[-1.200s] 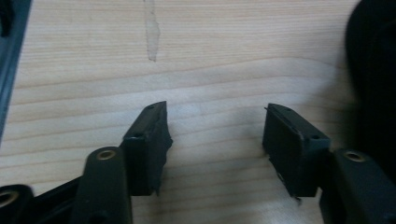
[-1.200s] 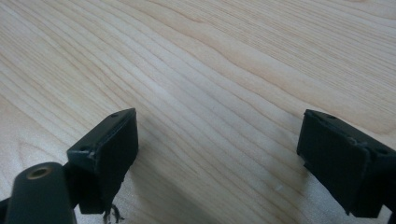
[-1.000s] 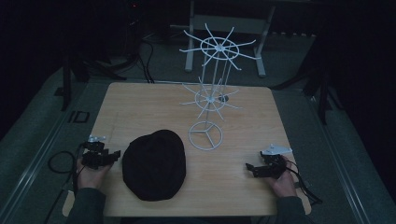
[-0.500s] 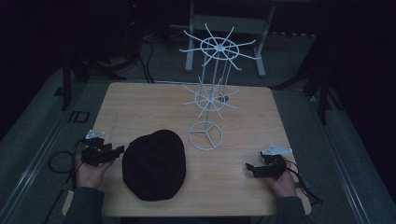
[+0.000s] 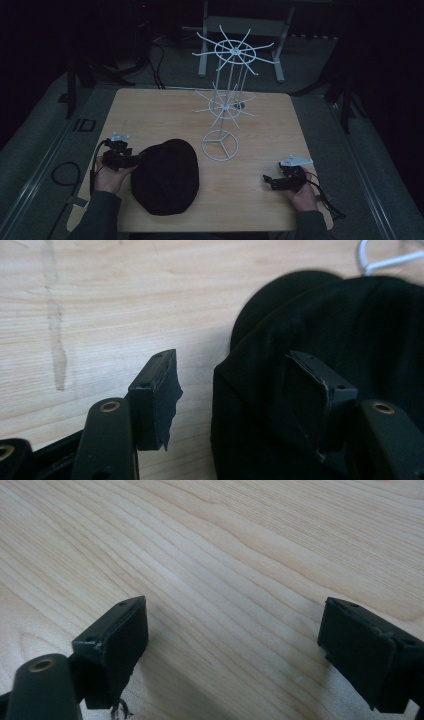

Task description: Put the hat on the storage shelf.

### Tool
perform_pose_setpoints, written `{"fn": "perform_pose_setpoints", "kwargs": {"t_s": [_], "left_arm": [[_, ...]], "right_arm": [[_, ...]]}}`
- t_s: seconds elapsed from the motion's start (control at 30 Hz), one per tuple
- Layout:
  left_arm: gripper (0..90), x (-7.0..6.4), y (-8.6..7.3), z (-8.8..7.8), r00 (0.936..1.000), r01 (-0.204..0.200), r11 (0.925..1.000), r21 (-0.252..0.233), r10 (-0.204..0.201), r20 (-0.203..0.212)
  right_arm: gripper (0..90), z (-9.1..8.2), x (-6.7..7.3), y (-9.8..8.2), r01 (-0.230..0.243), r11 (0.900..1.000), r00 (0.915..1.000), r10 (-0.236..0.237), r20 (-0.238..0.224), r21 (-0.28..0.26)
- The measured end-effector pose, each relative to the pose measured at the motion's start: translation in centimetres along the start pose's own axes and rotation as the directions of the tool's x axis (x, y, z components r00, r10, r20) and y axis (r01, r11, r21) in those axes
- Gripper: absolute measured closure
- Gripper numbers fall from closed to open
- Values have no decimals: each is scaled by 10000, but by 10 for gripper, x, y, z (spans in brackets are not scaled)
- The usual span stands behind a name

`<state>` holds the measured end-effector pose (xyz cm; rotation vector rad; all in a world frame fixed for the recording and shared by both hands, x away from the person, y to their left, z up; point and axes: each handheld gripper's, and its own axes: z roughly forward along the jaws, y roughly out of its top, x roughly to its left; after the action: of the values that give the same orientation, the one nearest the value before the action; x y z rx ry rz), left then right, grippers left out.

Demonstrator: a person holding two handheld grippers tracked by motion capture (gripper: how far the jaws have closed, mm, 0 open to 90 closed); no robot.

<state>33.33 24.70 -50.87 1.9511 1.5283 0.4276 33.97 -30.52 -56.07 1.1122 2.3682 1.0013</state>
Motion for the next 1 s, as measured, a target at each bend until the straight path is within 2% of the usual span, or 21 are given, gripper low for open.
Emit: {"fn": "perform_pose_setpoints", "kwargs": {"t_s": [0.03, 0.3, 0.47, 0.6, 0.67, 0.7, 0.77, 0.8, 0.93, 0.97, 1.0], "left_arm": [[392, -2, -1, 8, 9999, -135, 9993, 338, 137, -58], [407, -9, -4, 24, 9996, -284, 9944, 1020, 281, 39], [424, -13, -6, 30, 9989, -463, 9903, 1308, 457, 79], [457, -14, -7, 35, 9992, -382, 9868, 1572, 364, 144], [464, -15, -7, 35, 9989, -467, 9847, 1677, 446, 160], [538, -16, -6, 35, 9986, -525, 9831, 1752, 501, 182], [599, -16, -6, 35, 9986, -525, 9824, 1794, 497, 197], [599, -15, -5, 35, 9985, -541, 9817, 1824, 508, 227], [743, -12, -6, 31, 9977, -462, 9833, 1758, 367, 565], [759, -10, -7, 29, 9968, -315, 9855, 1668, 188, 774], [768, -10, -7, 29, 9968, -315, 9855, 1668, 188, 774]], "right_arm": [[125, 0, 0, 0, 7, 10000, 10000, -7, 0, -3], [125, 0, 0, 0, 3, 10000, 10000, -3, 3, 8], [125, 0, 0, 0, 1, 10000, 10000, -1, 0, 1], [125, 0, 0, 0, 0, 10000, 10000, 0, -1, 0], [125, 0, 0, 0, -1, 10000, 10000, 1, -1, 1], [125, 0, 0, 0, 0, 10000, 10000, 0, -1, 1], [125, 0, 0, 0, -3, 10000, 10000, 3, -2, -4], [125, 0, 0, 0, -3, 10000, 10000, 3, -2, -4], [125, 0, 0, 0, 1, 10000, 10000, -1, -2, 0], [125, 0, 0, 0, 4, 10000, 10000, -4, -1, -1], [125, 0, 0, 0, 4, 10000, 10000, -4, -1, -1]]}}
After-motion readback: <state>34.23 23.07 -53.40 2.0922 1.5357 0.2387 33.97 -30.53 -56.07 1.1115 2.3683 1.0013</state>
